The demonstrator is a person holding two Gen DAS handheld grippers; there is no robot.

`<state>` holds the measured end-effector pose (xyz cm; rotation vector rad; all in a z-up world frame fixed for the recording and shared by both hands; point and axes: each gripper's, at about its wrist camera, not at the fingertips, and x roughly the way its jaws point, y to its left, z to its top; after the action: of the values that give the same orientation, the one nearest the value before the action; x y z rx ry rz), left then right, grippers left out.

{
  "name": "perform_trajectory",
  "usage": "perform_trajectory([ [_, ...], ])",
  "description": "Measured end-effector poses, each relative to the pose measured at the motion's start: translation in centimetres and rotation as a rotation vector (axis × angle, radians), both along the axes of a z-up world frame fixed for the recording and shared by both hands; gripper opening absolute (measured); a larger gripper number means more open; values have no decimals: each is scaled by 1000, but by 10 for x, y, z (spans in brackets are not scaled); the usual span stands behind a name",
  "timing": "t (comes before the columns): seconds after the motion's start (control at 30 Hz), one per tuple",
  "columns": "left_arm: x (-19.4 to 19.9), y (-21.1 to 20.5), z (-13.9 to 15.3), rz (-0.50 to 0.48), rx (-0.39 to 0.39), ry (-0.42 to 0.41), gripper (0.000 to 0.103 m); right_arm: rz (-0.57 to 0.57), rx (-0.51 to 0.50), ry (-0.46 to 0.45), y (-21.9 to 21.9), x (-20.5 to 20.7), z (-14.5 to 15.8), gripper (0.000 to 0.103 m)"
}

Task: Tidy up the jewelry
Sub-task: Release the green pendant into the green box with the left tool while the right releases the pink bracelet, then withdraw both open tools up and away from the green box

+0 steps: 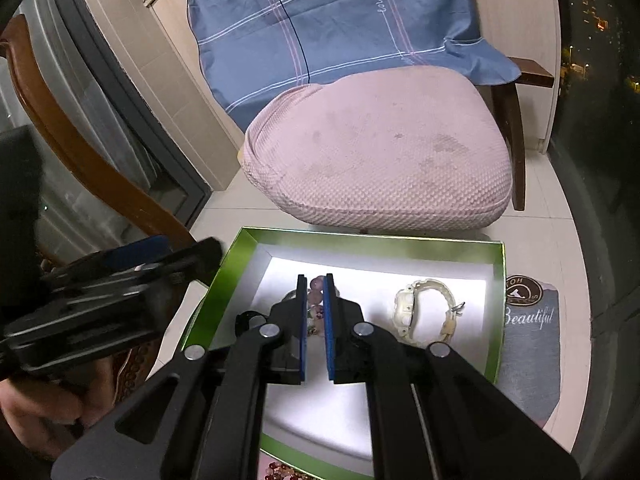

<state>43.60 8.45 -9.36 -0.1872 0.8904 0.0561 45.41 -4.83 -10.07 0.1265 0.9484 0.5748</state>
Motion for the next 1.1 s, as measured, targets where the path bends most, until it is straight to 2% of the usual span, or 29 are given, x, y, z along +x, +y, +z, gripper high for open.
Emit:
perform_trajectory([
  [0.23, -71, 3, 50, 52, 29, -143, 86, -23, -20, -18, 5, 5, 9, 9],
  [0.33, -114, 2, 63, 45, 39, -193, 88, -59, -37, -29, 3, 5, 13, 60],
  [0.47, -174, 7, 67, 55, 17, -256, 88, -123, -10, -147, -17, -27, 44, 61],
  [0.57, -242, 9, 66, 58, -31, -336, 90, -164, 56, -320, -56, -98, 89, 63],
  [0.6, -259, 8, 64, 57, -31, -344, 90, -170, 50, -365, -65, -121, 98, 67],
  [0.67, -288, 3, 59, 55, -21, -352, 91, -190, 26, -450, -87, -180, 111, 87],
  [0.73, -318, -6, 50, 61, 12, -349, 91, -197, -10, -482, -101, -225, 110, 89],
  [0.87, -361, -19, 32, 105, 54, -338, 92, -194, -64, -410, -117, -306, 84, 89],
  [0.97, -380, -32, 21, 86, 81, -309, 92, -196, -74, -354, -121, -348, 62, 89],
  [1.1, -406, -48, 19, 37, 63, -282, 92, -205, -113, -374, -114, -398, 39, 89],
])
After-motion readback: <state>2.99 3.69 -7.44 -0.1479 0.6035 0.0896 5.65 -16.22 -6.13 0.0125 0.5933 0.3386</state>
